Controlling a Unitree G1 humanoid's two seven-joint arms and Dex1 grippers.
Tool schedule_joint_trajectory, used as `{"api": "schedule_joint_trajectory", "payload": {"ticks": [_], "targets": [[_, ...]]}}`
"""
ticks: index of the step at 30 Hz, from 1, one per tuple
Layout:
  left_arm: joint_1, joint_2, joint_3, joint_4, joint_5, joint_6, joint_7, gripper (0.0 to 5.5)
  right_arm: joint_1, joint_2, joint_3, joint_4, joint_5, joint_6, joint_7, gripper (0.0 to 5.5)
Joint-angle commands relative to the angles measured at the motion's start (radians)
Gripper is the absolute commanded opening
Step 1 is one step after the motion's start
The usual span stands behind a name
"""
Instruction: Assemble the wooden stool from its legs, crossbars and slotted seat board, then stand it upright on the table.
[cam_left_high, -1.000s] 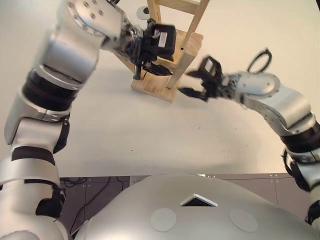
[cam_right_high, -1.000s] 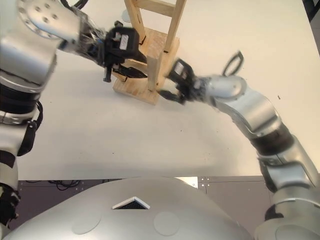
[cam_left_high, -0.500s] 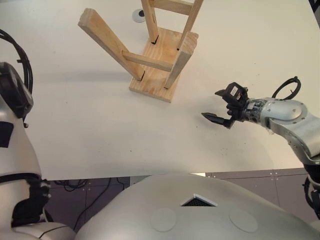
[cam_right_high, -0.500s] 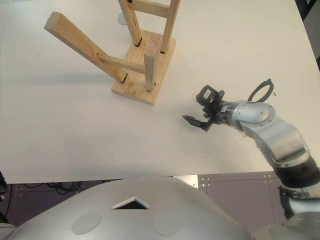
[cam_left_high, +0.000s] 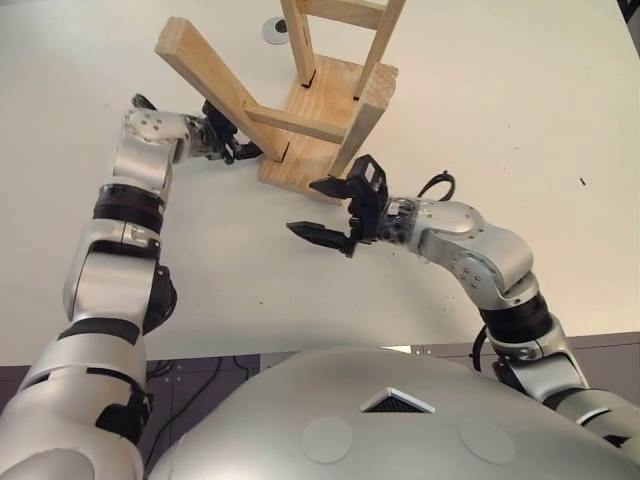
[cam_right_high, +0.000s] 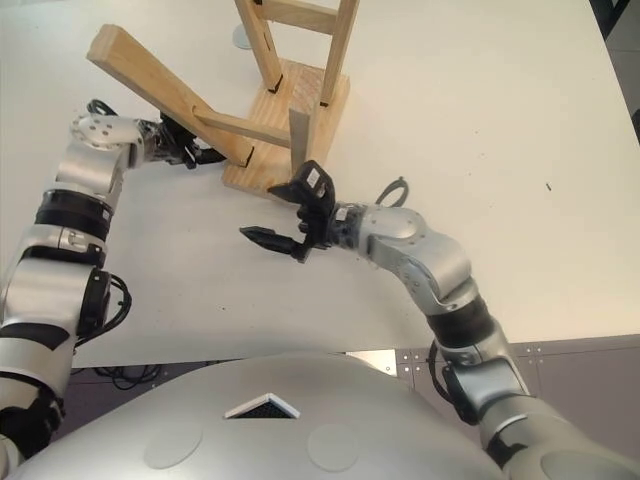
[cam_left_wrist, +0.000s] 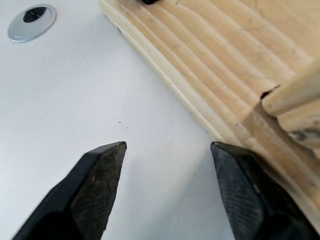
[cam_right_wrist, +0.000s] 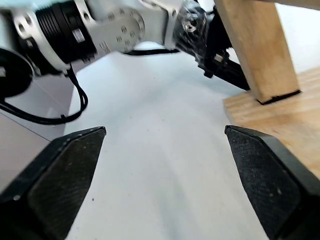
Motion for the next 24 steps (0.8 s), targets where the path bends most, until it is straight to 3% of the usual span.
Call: {"api": "schedule_joint_trajectory", "payload": {"ticks": [1, 8, 11, 14, 19, 24], "targets": [[0.107, 0.025, -0.057, -0.063, 0.051, -0.011, -0.055, 3.1, -0.073, 0.075, -0.071, 0.157, -0.044, -0.076, -0.044, 4.41], [0.265, 0.075, -0.161, -0.417, -0.036, 0.0, -0.331, 3.1, -0.005, -0.027, -0.181, 0.204, -0.168, -0.169, -0.083, 4.41], [0.313, 0.083, -0.157, -0.574, -0.105, 0.077, -0.37, 3.1, 0.017, -0.135, -0.263, 0.235, -0.243, -0.234, -0.092, 4.41], [0.282, 0.106, -0.13, -0.548, -0.097, 0.098, -0.362, 3.1, 0.052, -0.209, -0.274, 0.223, -0.301, -0.302, -0.054, 4.41], [0.167, 0.095, -0.038, -0.436, -0.124, 0.115, -0.322, 3.1, 0.107, -0.157, -0.165, 0.077, -0.331, -0.364, -0.014, 4.41], [0.061, 0.009, 0.047, -0.32, -0.147, 0.103, -0.199, 3.1, 0.022, -0.004, -0.078, 0.263, -0.482, -0.462, -0.165, 4.41]]}}
